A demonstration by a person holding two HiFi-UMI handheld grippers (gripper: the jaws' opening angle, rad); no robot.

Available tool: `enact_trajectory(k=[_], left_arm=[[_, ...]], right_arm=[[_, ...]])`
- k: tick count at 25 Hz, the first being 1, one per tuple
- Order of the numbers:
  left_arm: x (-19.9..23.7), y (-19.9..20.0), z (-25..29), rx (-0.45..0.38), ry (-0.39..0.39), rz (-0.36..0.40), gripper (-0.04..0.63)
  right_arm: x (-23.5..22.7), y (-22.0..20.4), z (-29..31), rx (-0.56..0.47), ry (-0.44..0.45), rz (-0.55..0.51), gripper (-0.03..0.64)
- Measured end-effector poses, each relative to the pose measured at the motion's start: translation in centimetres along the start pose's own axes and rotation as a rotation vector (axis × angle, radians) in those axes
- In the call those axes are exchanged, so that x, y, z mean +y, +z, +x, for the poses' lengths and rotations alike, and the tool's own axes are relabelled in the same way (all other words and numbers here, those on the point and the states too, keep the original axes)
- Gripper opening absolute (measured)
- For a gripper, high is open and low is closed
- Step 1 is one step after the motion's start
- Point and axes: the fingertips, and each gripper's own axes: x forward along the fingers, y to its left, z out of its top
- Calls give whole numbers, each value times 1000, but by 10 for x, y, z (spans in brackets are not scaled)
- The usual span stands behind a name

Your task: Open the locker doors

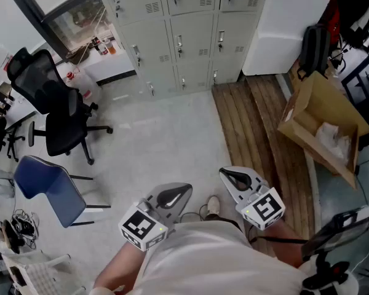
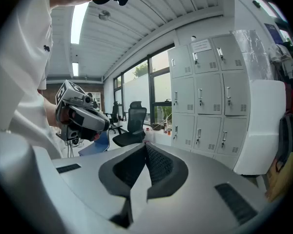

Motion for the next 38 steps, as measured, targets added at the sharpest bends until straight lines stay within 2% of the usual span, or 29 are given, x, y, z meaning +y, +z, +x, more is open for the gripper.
enact_trajectory(k=[7, 11, 15, 18, 24, 27, 30, 35, 38], left_arm=[[45, -12, -117, -13, 27, 3, 11], [74, -30, -175, -12, 50, -4, 11], [100, -42, -211, -4, 69, -2, 11], [121, -45, -217, -13, 81, -11, 11], [178, -32, -180, -11, 110, -28, 11], [220, -15, -154, 0, 140, -38, 11], [260, 3, -125, 23, 161, -38, 11], [327, 38, -76, 28, 209, -53, 12], [359, 53, -57, 24, 222, -53, 12]], right_arm=[[90, 28, 73, -5, 1, 51, 15], [136, 40, 118, 3, 4, 36, 15], [160, 50, 154, 13, -21, 69, 15], [161, 54, 178, 30, 9, 66, 17], [117, 50, 233, 84, 127, -16, 18], [74, 52, 276, 87, 170, -24, 18], [24, 63, 319, 65, 175, -34, 20], [-50, 70, 373, 50, 171, 32, 22], [-84, 63, 406, 76, 182, 64, 51]])
